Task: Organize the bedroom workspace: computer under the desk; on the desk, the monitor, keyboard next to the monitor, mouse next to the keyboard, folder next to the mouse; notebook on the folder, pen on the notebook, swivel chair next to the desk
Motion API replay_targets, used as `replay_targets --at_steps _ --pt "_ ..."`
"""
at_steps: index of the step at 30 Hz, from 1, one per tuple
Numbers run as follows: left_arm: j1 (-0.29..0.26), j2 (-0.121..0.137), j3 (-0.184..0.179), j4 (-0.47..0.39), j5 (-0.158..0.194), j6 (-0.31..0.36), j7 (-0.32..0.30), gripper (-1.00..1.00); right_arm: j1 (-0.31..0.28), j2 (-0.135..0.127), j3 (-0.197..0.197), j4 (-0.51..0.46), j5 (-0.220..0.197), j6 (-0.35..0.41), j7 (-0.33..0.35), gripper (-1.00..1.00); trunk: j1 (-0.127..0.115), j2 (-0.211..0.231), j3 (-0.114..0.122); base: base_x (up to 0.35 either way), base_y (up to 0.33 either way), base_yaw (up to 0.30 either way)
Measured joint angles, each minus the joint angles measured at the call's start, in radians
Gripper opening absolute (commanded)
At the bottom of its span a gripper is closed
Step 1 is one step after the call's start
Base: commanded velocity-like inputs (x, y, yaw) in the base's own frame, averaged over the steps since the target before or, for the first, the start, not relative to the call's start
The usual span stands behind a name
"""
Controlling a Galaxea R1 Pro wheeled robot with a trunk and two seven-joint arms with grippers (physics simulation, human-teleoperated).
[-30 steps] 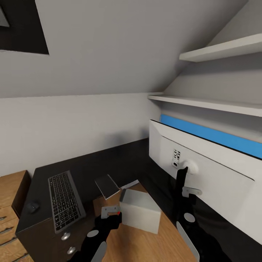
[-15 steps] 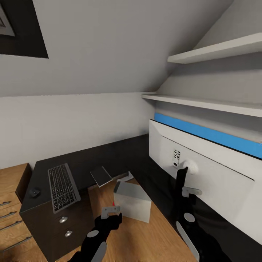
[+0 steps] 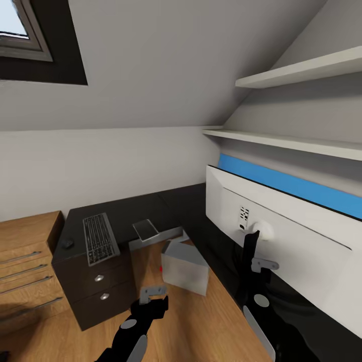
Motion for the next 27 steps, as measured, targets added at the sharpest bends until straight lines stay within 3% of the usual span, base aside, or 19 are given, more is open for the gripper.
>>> replay_targets --at_steps 19,27 --pt "0.0 0.001 0.0 0.0 0.0 0.0 0.0 1.0 0.0 0.0 0.0 0.0 0.0 0.0 0.0 -1.0 0.0 0.0 -0.01 -0.285 -0.207 0.255" --pt "0.0 0.001 0.001 0.001 0.0 0.0 0.0 1.0 0.0 0.0 0.001 -0.002 0.017 0.0 0.001 -1.0 0.0 0.0 -0.015 -0.285 -0.207 0.185"
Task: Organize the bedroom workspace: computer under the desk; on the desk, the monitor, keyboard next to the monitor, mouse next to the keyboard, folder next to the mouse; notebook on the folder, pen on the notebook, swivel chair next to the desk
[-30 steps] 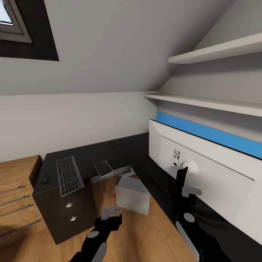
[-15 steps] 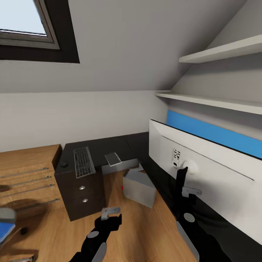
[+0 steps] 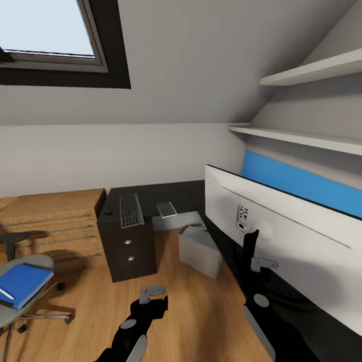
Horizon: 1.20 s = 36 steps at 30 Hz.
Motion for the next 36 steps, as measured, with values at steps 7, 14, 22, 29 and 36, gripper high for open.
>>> replay_targets --at_steps 7,14,22,29,36 --pt "0.0 0.0 0.0 0.0 0.0 0.0 0.0 1.0 0.0 0.0 -0.001 -0.001 0.004 0.001 0.0 -1.0 0.0 0.0 -0.001 -0.285 -0.207 0.013" --pt "0.0 0.0 0.0 0.001 0.0 0.0 0.0 1.0 0.0 0.0 -0.001 0.0 0.003 0.0 0.0 -1.0 0.0 0.0 -0.001 -0.281 -0.218 0.0" --pt "0.0 0.0 0.0 0.001 0.0 0.0 0.0 1.0 -0.001 0.0 0.0 -0.001 0.012 0.0 0.0 -1.0 0.0 0.0 -0.004 -0.279 -0.223 0.123" --pt "0.0 0.0 0.0 0.001 0.0 0.0 0.0 1.0 -0.001 0.0 0.002 -0.012 0.007 0.0 0.0 -1.0 0.0 0.0 -0.011 -0.259 -0.241 0.2" --pt "0.0 0.0 0.001 0.002 0.001 0.0 0.0 1.0 -0.001 0.0 0.004 -0.024 0.001 0.0 0.0 -1.0 0.0 0.0 -0.019 -0.173 -0.269 0.198"
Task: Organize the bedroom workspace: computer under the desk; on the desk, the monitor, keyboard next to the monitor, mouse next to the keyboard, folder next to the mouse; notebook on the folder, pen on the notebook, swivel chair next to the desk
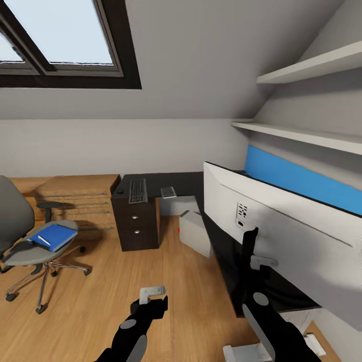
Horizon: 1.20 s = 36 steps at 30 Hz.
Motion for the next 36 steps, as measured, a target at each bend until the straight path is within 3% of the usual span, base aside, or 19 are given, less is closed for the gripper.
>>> replay_targets --at_steps 7,8,10,11,20,21,29,36 --pt "0.0 0.0 0.001 0.0 0.0 0.0 0.001 1.0 0.0 0.0 0.0 -0.005 0.001 0.0 0.002 -1.0 0.0 0.0 -0.003 0.096 -0.175 0.049" --pt "0.0 0.0 0.001 -0.001 0.0 0.0 0.0 1.0 0.0 0.0 -0.002 -0.009 -0.027 -0.003 -0.002 -1.0 -0.001 0.0 -0.003 0.244 -0.084 0.0" --pt "0.0 0.0 0.001 -0.001 0.001 0.0 0.0 1.0 0.0 0.0 0.002 -0.003 0.007 0.0 0.002 -1.0 -0.001 0.0 -0.003 0.267 -0.079 0.0" --pt "0.0 0.0 0.001 -0.001 0.0 0.0 0.0 1.0 0.0 0.0 -0.003 -0.006 -0.009 -0.002 -0.001 -1.0 -0.001 0.0 -0.003 0.229 -0.045 0.0" --pt "0.0 0.0 0.001 0.0 0.0 0.0 0.0 1.0 0.0 0.0 -0.004 -0.005 -0.005 -0.002 0.0 -1.0 0.0 0.0 -0.003 0.054 -0.01 0.0" --pt "0.0 0.0 0.001 0.0 0.0 0.0 0.001 1.0 0.0 -0.001 -0.002 -0.005 -0.005 -0.001 -0.001 1.0 0.0 0.0 -0.003 0.004 -0.001 0.0" --pt "0.0 0.001 0.001 0.0 0.002 0.0 0.001 1.0 0.001 -0.002 -0.003 0.025 -0.009 -0.003 -0.002 1.0 0.0 0.0 -0.004 -0.02 0.0 0.0" --pt "0.0 0.0 0.001 0.0 0.002 0.0 0.002 1.0 0.001 -0.002 -0.003 0.025 -0.009 -0.003 -0.002 1.0 0.0 0.0 -0.004 -0.263 0.0 0.0"
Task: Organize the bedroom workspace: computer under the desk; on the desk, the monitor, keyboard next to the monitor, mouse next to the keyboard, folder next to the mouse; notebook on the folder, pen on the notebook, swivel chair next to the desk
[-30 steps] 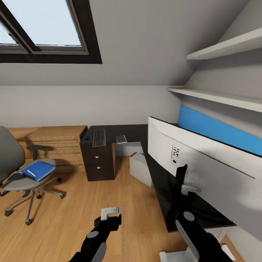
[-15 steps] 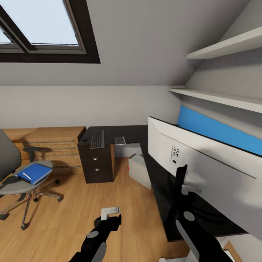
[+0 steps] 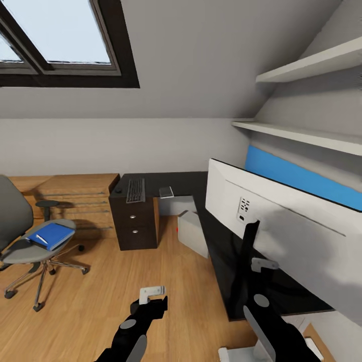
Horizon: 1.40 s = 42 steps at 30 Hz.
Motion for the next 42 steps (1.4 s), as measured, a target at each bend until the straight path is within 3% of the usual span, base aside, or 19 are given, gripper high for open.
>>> replay_targets --at_steps 12,22,26,27,28,33,34,35,39,42 --pt "0.0 0.0 0.0 0.0 -0.001 0.0 0.001 1.0 0.0 0.0 0.0 0.0 0.0 0.0 0.0 1.0 0.0 0.0 0.0 -0.289 -0.063 0.0" --pt "0.0 0.002 0.002 0.0 -0.004 -0.001 0.003 1.0 0.0 0.0 0.0 0.0 0.0 0.0 -0.001 1.0 -0.001 0.0 0.0 0.08 -0.318 0.0" --pt "0.0 0.012 0.008 -0.008 -0.003 -0.038 0.002 1.0 0.0 0.0 -0.001 0.0 0.0 0.0 -0.002 1.0 -0.001 0.0 0.0 0.202 -0.291 0.0" --pt "0.0 0.037 0.014 -0.01 0.015 -0.147 -0.001 1.0 0.0 0.0 -0.002 0.0 0.0 0.0 -0.003 1.0 -0.001 0.0 0.0 0.207 -0.289 0.0" --pt "0.001 0.045 0.016 -0.01 0.026 -0.162 -0.001 1.0 0.0 -0.001 -0.002 0.0 0.001 0.0 -0.003 1.0 -0.001 0.0 0.0 0.209 -0.288 0.0" --pt "0.001 0.094 0.053 -0.01 0.157 -0.203 -0.003 1.0 0.0 -0.027 -0.008 0.002 0.0 0.0 -0.001 1.0 -0.001 0.0 0.0 0.145 -0.197 0.0" --pt "0.001 0.11 0.057 -0.008 0.182 -0.206 -0.003 1.0 0.0 -0.036 -0.012 0.002 -0.001 -0.002 -0.001 1.0 -0.001 0.0 0.0 0.029 -0.039 0.0" --pt "0.001 0.15 0.062 0.009 0.212 -0.21 -0.002 1.0 0.0 -0.047 -0.025 0.003 -0.003 -0.018 -0.001 1.0 -0.001 0.0 0.0 0.023 -0.031 0.0" --pt "0.003 0.2 0.064 0.113 0.233 -0.246 -0.002 1.0 0.0 -0.055 -0.058 0.004 -0.005 -0.04 0.001 1.0 -0.001 0.0 0.0 0.01 -0.014 0.0" --pt "0.003 0.21 0.064 0.229 0.237 -0.318 -0.004 1.0 0.0 -0.06 -0.076 0.004 -0.005 -0.045 0.006 1.0 -0.001 0.0 0.0 0.003 -0.004 0.0"
